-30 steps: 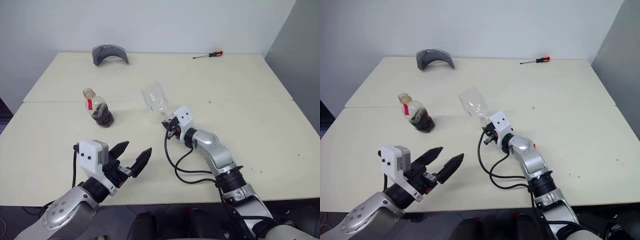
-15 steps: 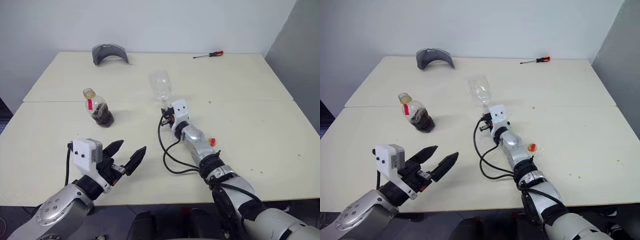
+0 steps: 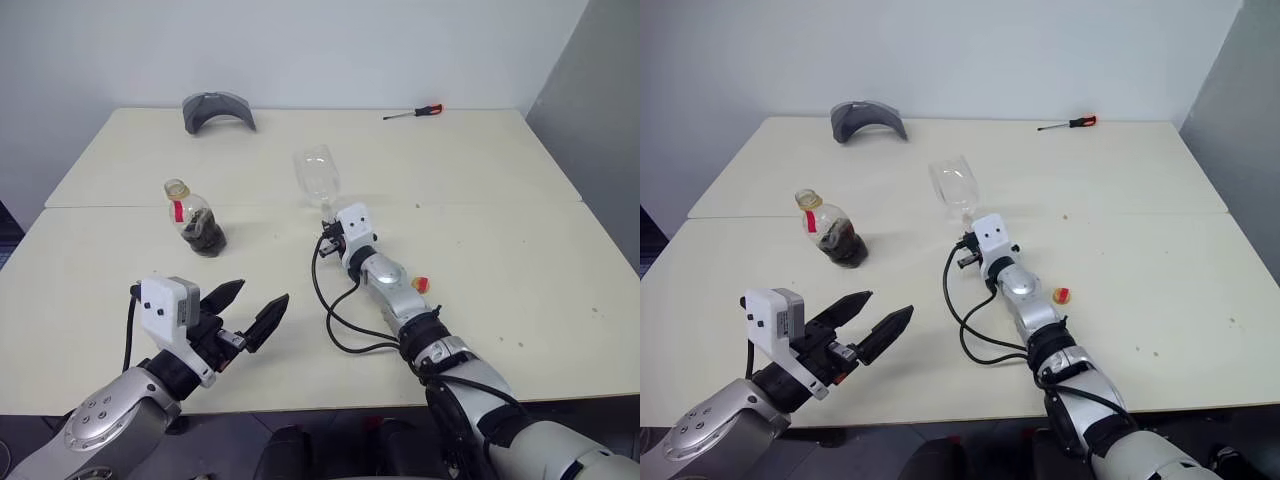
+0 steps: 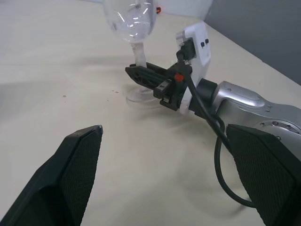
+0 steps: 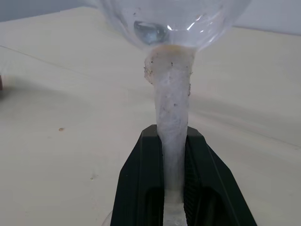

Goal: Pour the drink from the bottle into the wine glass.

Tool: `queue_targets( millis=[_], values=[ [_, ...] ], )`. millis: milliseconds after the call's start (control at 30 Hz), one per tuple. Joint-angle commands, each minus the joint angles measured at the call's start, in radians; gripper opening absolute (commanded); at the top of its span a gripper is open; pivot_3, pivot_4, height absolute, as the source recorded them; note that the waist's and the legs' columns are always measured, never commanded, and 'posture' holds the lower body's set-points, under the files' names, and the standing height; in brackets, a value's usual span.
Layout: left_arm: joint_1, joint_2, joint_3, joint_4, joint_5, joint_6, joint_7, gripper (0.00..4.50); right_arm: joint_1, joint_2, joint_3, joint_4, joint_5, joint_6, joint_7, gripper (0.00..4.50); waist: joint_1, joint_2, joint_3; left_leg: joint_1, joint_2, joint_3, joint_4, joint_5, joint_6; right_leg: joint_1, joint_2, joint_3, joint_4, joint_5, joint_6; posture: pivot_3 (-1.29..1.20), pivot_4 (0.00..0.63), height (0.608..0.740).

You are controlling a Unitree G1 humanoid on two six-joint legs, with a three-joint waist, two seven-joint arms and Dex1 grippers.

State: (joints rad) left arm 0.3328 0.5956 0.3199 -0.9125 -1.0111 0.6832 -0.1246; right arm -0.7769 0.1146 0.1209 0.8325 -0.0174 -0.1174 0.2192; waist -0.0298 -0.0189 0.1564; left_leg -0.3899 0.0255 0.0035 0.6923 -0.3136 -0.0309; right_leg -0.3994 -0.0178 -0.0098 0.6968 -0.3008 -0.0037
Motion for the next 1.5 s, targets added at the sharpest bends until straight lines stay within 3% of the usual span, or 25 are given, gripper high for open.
queue_targets(
  millis=[33, 200, 433, 733, 1067, 1500],
  values=[
    [0.0, 0.003, 0.016, -0.01, 0.007, -0.027, -0.016, 4.5, 0.091, -0.03, 0.021, -0.092, -0.01, 0.134, 0.04, 0.19, 0.002, 0.0, 0.0, 0.0, 0.0, 0.0, 0.0, 0.0, 0.0, 0.001, 0.0, 0.0, 0.0, 0.0, 0.0, 0.0, 0.15, 0.74],
    [-0.002, -0.001, 0.01, -0.004, 0.016, -0.033, -0.022, 4.5, 0.184, -0.069, 0.042, -0.332, -0.004, 0.292, 0.079, 0.19, 0.006, 0.0, 0.0, 0.013, -0.001, -0.001, -0.008, -0.002, 0.004, 0.013, 0.0, -0.001, -0.008, 0.0, 0.0, 0.0, 0.15, 0.74],
    [-0.013, -0.002, 0.001, 0.0, 0.022, -0.037, -0.021, 4.5, 0.213, -0.09, 0.037, -0.456, 0.007, 0.377, 0.088, 0.19, 0.005, 0.001, 0.0, 0.016, 0.0, -0.001, -0.013, -0.002, 0.003, 0.013, 0.0, -0.001, -0.008, -0.001, -0.001, 0.0, 0.15, 0.74],
    [-0.021, -0.003, 0.029, 0.0, 0.026, -0.033, 0.005, 4.5, 0.037, -0.003, 0.026, -0.265, 0.013, 0.169, 0.061, 0.19, -0.004, 0.002, 0.003, 0.015, 0.0, 0.0, -0.013, -0.001, 0.002, 0.011, 0.001, 0.0, -0.008, -0.001, -0.002, 0.0, 0.15, 0.74],
    [0.033, -0.022, 0.097, -0.041, 0.071, -0.047, 0.076, 4.5, -0.127, 0.114, 0.015, 0.087, 0.009, -0.084, 0.004, 0.19, 0.0, 0.002, 0.003, 0.014, 0.0, 0.0, -0.014, -0.001, 0.002, 0.011, 0.0, -0.001, -0.011, -0.001, -0.002, 0.0, 0.15, 0.74],
    [-0.002, -0.034, 0.077, -0.04, 0.087, -0.051, 0.087, 4.5, -0.153, 0.134, 0.0, 0.202, 0.028, -0.1, -0.034, 0.19, -0.001, 0.002, 0.004, 0.015, 0.001, 0.0, -0.014, -0.001, 0.001, 0.011, 0.0, -0.001, -0.01, -0.001, -0.002, 0.0, 0.15, 0.74]
  ],
)
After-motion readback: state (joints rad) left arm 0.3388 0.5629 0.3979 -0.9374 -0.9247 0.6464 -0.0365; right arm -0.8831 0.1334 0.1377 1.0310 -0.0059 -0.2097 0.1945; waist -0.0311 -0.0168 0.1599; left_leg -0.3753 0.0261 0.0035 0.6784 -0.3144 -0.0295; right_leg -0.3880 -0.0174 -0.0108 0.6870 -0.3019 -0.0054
